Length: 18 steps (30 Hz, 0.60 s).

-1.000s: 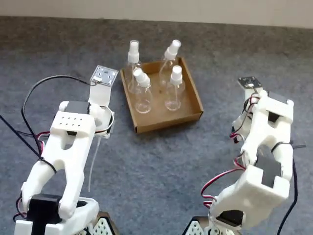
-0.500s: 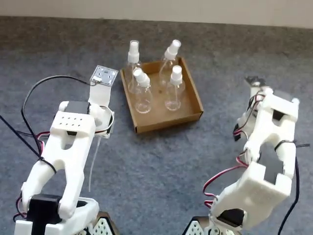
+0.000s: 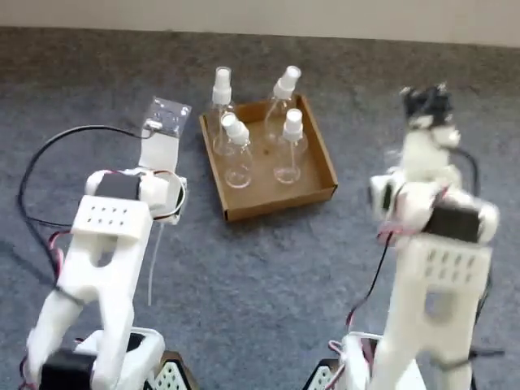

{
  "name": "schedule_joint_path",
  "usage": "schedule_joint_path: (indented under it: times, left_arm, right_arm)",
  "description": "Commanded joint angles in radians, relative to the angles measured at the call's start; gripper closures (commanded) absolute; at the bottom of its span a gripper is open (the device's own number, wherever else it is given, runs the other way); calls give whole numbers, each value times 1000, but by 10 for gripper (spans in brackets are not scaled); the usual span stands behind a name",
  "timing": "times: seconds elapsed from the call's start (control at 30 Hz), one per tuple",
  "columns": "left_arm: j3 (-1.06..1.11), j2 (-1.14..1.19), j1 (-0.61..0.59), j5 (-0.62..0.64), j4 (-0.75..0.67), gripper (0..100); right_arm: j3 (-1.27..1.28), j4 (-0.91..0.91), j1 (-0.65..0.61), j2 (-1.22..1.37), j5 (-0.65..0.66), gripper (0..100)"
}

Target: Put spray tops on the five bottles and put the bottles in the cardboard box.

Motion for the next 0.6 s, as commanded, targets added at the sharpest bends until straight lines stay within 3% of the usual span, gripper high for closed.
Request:
schedule_joint_path:
  times: [0.0,0.17,0.33,0.43,0.57]
  left_arm:
    - [-50,-248,22,6,69,951]
    - [-274,-410,24,8,173,954]
    - [-555,-417,33,35,233,954]
    - [-648,-417,113,44,233,954]
    - [-674,-417,305,44,207,955]
  right_arm:
    - [170,-99,-157,-205,-89,994]
    - [340,-206,-447,-231,-242,994]
    - [389,-237,-610,-259,-241,994]
    - [406,-243,-664,-326,-239,994]
    - [441,-349,-719,-460,-241,994]
